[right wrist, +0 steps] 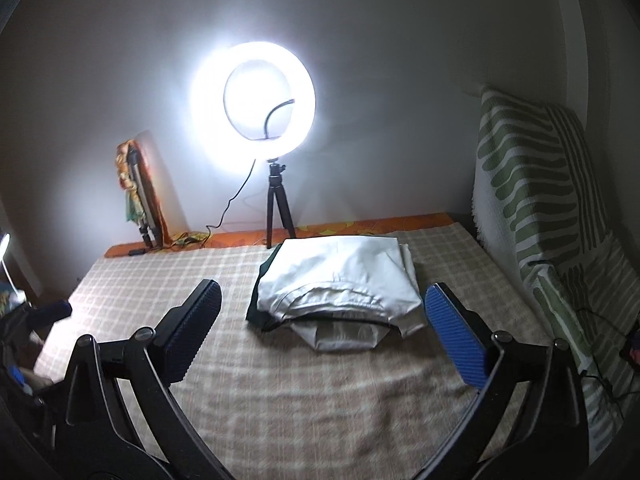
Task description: Fold small clothes
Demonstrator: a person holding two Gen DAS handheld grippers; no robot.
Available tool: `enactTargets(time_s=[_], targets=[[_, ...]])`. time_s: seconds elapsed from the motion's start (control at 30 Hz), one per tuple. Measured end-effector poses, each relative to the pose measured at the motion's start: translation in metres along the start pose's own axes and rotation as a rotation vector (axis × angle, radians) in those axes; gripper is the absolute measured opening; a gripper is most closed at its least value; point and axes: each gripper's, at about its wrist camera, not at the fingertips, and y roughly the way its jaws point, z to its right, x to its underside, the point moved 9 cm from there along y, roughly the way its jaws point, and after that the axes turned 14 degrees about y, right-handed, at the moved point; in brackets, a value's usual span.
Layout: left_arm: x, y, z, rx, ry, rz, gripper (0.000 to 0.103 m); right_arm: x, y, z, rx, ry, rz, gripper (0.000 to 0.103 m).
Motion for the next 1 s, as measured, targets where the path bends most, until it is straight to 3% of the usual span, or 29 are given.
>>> enactTargets(time_s=[0.47, 0.63, 1.0], targets=[[0.045, -0.046, -0.001, -0.095, -0.010, -0.025, 0.102, 0.067, -0.058, -0.016, 0.043, -0.007, 0.018, 0.103], [0.059, -0.051, -0.003, -0.083, -0.055, -0.046, 0.102, 0.090, -0.066, -0.018, 0.042, -0.008, 0.000, 0.103], [0.063, -0.058, 0.001, -0.098, -0.044, -0.045, 0.102, 0.102, -0.074, -0.016, 0.062, 0.006, 0.008, 0.103]])
